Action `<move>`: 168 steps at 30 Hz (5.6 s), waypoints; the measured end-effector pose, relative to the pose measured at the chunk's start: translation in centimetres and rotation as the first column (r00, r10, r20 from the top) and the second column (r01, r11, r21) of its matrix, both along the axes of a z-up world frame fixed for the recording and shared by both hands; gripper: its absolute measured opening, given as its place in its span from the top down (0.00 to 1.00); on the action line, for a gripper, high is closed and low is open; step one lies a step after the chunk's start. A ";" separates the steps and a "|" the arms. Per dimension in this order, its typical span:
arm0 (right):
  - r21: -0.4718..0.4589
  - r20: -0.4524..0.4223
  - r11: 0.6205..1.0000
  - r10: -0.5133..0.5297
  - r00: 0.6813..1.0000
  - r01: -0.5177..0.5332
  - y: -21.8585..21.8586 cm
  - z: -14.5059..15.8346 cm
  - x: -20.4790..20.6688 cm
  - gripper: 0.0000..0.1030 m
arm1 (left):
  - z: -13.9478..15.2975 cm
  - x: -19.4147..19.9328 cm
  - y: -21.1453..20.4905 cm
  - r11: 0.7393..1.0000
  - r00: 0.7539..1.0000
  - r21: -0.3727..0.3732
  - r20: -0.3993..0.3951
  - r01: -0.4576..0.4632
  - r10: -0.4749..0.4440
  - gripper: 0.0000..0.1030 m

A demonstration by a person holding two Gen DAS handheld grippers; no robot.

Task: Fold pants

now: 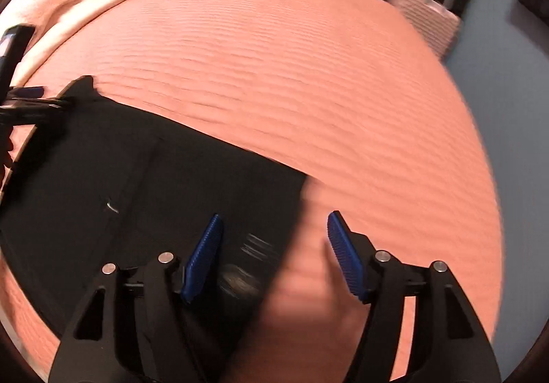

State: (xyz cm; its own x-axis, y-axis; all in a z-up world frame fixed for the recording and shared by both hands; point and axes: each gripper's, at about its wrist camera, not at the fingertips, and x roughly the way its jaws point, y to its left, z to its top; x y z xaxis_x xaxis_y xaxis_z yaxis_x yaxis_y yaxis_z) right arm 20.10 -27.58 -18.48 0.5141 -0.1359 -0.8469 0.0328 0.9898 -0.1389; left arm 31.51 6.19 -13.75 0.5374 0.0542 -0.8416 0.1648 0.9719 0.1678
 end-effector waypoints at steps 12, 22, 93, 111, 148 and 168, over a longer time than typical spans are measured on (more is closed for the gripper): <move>0.054 0.062 0.989 0.133 0.989 -0.136 9.6 1.7 -8.0 0.39 | 6.3 -12.1 -1.6 1.000 0.996 0.005 0.094 -0.010 0.009 0.07; 0.068 0.015 0.987 0.144 0.989 -0.144 10.5 -0.6 -8.7 0.39 | 1.2 -14.7 -4.0 0.997 0.998 -0.068 -0.039 -0.049 0.046 0.07; 0.553 0.096 0.829 0.043 0.994 -0.089 2.8 0.2 -3.2 0.80 | -1.6 -6.4 2.7 0.768 0.962 -0.636 -0.158 0.073 -0.222 0.89; 0.425 0.188 0.898 0.036 0.982 -0.114 -2.9 0.4 21.2 0.79 | 2.3 15.1 -7.7 0.851 0.986 -0.504 0.005 0.147 -0.167 0.87; 0.186 0.267 0.981 -0.102 0.958 0.052 -0.8 1.8 4.7 0.28 | 3.1 -0.7 -7.8 0.997 0.980 -0.077 0.198 -0.009 0.024 0.25; 0.225 0.401 0.973 -0.136 0.906 0.047 4.7 11.4 -1.2 0.17 | 11.3 -9.2 -8.7 0.992 0.971 -0.123 0.237 0.007 0.023 0.23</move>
State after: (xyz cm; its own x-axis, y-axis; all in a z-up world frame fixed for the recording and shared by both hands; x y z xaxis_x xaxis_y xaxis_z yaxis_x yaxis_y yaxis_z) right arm 18.91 -22.93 -7.12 0.8155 -0.0454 -0.5769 0.1342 0.9846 0.1123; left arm 22.34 -2.50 -2.47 0.7228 -0.0356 -0.6902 0.1265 0.9886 0.0815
